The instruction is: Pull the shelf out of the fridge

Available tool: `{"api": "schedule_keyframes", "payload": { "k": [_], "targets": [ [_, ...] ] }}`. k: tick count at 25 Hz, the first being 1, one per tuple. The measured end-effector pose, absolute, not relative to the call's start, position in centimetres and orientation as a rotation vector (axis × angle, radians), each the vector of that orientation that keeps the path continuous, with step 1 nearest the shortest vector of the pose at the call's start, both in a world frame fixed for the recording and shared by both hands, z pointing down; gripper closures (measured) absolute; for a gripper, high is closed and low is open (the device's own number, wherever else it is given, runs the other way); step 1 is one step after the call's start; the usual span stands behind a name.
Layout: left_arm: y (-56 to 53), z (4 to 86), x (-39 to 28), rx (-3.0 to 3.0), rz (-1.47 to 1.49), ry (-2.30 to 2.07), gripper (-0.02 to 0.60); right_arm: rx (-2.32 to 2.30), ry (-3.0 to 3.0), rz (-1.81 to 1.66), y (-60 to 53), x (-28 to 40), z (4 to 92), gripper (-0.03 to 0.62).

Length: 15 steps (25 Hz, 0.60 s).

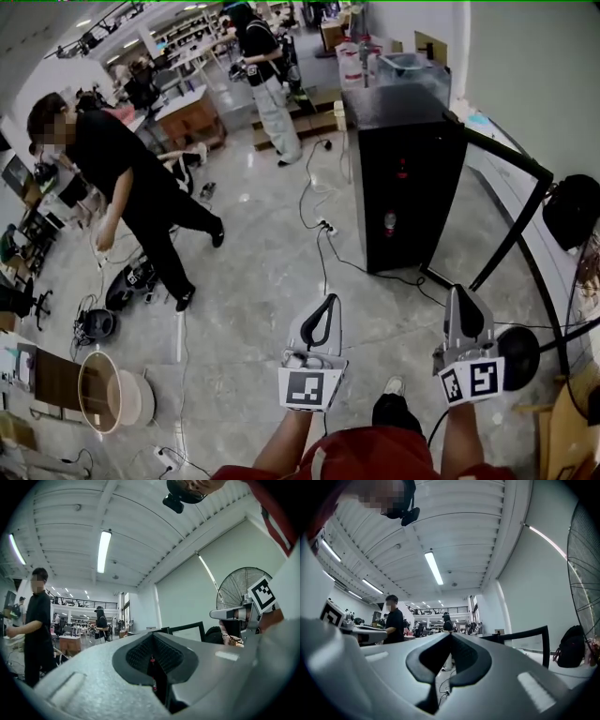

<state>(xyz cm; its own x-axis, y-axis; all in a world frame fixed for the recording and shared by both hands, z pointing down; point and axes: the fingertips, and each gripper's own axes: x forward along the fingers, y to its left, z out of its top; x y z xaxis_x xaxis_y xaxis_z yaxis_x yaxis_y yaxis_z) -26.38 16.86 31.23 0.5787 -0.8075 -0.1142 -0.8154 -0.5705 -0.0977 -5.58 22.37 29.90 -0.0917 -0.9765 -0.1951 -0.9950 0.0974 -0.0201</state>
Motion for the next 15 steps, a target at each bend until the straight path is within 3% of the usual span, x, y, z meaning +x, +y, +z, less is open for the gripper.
{"api": "schedule_keyframes", "payload": {
  "k": [15],
  "targets": [
    [6.5,30.4,-12.5,-2.627,0.035,1.418,0.579,-1.973,2.216,0.157,11.2,8.1,30.4,0.595]
  ]
}}
